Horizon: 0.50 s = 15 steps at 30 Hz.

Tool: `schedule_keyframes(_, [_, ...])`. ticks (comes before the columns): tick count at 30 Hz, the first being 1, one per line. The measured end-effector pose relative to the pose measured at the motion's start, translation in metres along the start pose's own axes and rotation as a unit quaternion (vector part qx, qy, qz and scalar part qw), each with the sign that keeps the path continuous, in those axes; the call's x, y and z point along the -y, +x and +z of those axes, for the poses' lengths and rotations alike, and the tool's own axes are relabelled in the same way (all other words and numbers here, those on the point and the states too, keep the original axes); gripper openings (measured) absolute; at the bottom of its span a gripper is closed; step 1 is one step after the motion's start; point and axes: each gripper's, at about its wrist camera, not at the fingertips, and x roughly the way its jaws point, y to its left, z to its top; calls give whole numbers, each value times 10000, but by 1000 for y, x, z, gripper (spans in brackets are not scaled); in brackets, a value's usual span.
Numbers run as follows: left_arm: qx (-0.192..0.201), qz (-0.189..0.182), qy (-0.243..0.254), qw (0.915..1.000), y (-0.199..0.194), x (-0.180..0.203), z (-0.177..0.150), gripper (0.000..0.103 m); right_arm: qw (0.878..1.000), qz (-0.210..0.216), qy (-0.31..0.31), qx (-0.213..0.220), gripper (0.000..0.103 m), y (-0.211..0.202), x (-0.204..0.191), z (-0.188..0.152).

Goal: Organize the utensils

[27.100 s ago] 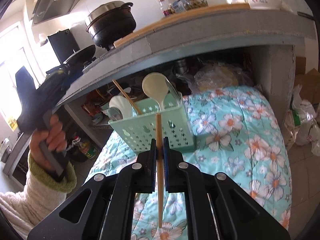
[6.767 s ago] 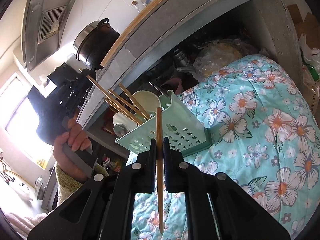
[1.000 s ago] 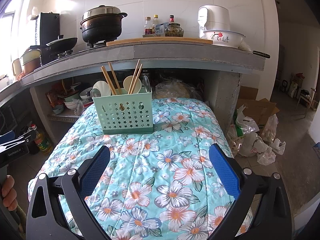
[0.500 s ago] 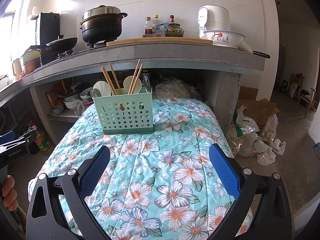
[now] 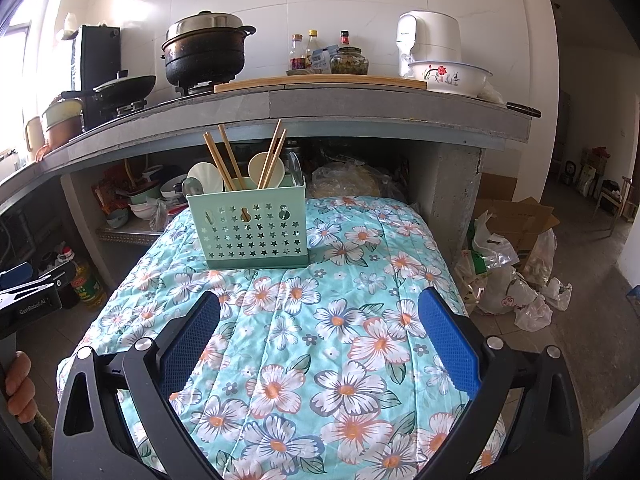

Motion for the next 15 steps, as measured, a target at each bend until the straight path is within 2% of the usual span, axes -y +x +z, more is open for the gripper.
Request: schedule_keyframes(15, [-56,-63,30,10000,1,3,-5,95,10000,-4,1,-1,96,0,-1,0])
